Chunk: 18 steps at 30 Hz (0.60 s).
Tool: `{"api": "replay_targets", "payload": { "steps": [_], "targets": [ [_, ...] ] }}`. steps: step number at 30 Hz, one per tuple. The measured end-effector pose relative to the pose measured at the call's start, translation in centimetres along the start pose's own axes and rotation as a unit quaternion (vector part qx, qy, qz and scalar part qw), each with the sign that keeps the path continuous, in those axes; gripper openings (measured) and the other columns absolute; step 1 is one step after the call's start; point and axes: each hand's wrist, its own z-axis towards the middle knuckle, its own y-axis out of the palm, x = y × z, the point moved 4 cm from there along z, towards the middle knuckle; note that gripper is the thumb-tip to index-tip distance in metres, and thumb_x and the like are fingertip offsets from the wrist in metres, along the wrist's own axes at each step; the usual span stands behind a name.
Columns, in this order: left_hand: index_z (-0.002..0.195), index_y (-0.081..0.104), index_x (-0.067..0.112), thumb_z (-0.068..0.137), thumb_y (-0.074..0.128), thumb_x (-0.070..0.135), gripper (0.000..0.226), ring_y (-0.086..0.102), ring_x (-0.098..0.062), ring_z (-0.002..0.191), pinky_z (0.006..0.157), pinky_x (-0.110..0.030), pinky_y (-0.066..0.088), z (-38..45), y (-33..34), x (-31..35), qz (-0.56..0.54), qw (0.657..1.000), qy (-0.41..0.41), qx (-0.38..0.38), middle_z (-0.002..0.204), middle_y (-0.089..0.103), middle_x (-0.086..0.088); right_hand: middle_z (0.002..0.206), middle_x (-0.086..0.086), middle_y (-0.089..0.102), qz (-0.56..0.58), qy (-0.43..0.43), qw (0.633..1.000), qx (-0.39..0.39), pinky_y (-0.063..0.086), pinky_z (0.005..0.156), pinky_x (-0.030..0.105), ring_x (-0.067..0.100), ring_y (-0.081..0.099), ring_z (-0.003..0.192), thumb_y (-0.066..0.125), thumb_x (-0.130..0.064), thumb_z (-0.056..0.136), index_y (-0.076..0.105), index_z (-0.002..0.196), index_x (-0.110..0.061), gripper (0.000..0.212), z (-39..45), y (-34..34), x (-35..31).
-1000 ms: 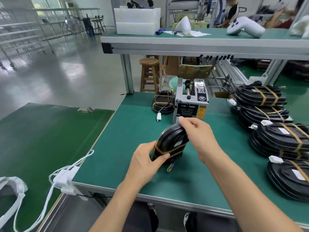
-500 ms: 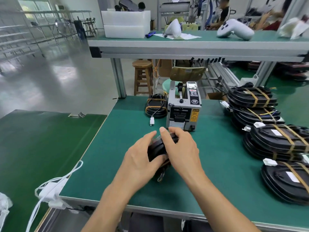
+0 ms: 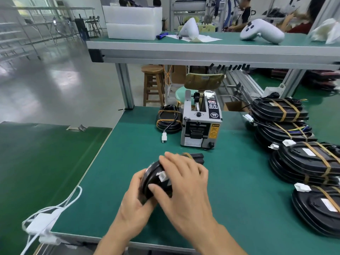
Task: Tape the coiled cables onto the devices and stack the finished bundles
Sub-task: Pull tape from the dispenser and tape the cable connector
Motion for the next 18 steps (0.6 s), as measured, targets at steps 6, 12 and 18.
{"api": "replay_targets", "payload": {
  "steps": [6,12,18],
  "targets": [
    [0.137,0.054,0.058,0.076,0.079,0.044,0.068,0.071,0.001,0.116,0.091,-0.008,0.051,-1.1,-0.5,-1.7,0.087,0.996,-0.013,-0.012,0.127,0.073,0.024,0.127,-0.022,0.065,0.054,-0.057,0.996,0.035,0.036,0.098,0.035,0.006,0.06,0.121,0.07,-0.051,0.087,0.07,0.118,-0.035,0.035,-0.3,0.5,0.0],
    [0.135,0.058,0.035,0.081,0.076,0.02,0.059,0.071,-0.005,0.118,0.096,-0.007,0.047,-0.7,-0.4,-1.3,0.077,0.997,-0.008,-0.016,0.126,0.074,0.018,0.088,-0.009,0.078,0.308,0.34,0.879,0.131,0.058,0.087,0.032,0.012,0.073,0.09,0.07,-0.031,0.094,0.08,0.1,-0.027,0.013,7.0,-0.6,11.4],
    [0.134,0.056,0.045,0.084,0.075,0.019,0.059,0.07,-0.01,0.12,0.098,-0.01,0.047,-0.5,-0.7,-0.9,0.071,0.997,-0.006,-0.02,0.13,0.074,0.011,0.066,-0.016,0.073,0.278,0.444,0.846,0.1,0.057,0.069,0.03,0.017,0.075,0.075,0.064,-0.018,0.09,0.081,0.093,-0.027,0.019,9.6,3.0,15.6]
  ]
}}
